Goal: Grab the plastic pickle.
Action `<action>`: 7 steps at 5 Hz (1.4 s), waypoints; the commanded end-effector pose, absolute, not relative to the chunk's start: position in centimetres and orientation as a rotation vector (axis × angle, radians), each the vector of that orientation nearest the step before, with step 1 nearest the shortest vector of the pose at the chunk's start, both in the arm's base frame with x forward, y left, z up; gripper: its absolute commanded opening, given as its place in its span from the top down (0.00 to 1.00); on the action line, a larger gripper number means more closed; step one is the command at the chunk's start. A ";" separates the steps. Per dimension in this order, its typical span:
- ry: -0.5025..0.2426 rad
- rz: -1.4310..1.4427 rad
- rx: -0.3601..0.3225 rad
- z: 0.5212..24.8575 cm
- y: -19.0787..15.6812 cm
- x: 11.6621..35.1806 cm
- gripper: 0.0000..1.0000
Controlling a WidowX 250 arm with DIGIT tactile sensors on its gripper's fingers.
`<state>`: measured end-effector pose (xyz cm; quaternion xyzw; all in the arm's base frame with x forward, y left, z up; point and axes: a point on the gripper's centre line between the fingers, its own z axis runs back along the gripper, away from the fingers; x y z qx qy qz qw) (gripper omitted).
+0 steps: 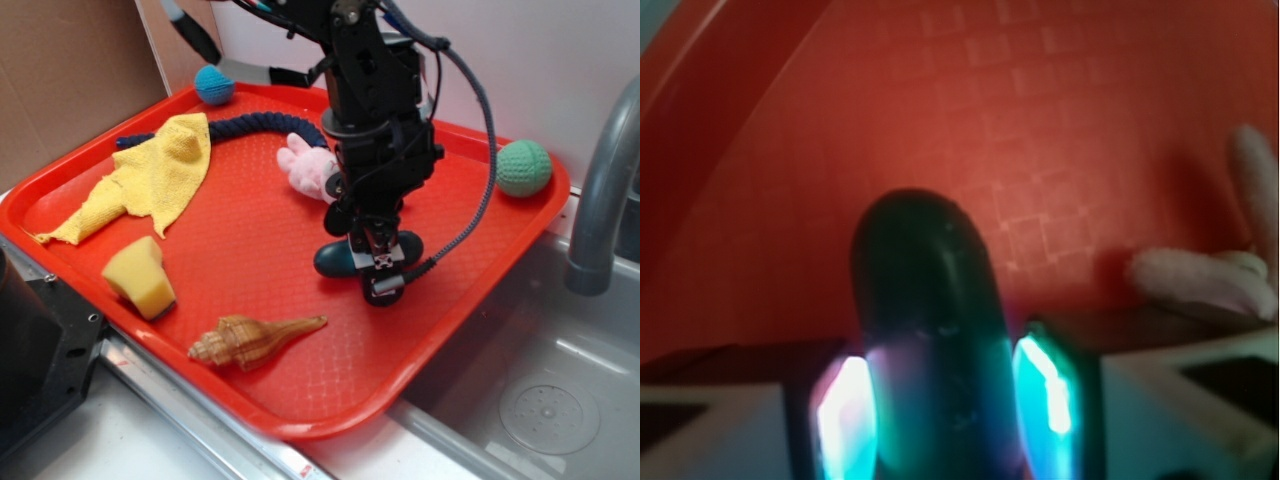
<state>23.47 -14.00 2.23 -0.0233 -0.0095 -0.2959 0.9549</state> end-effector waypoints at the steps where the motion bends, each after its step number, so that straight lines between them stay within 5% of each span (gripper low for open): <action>1: -0.037 -0.571 -0.040 6.2 -13.6 22.9 1.00; 3: -0.077 -0.207 0.052 16.2 -6.7 19.0 1.00; 5: -0.052 0.022 0.060 20.5 -2.6 17.6 1.00; 7: -0.040 0.141 0.057 22.0 -0.3 17.6 1.00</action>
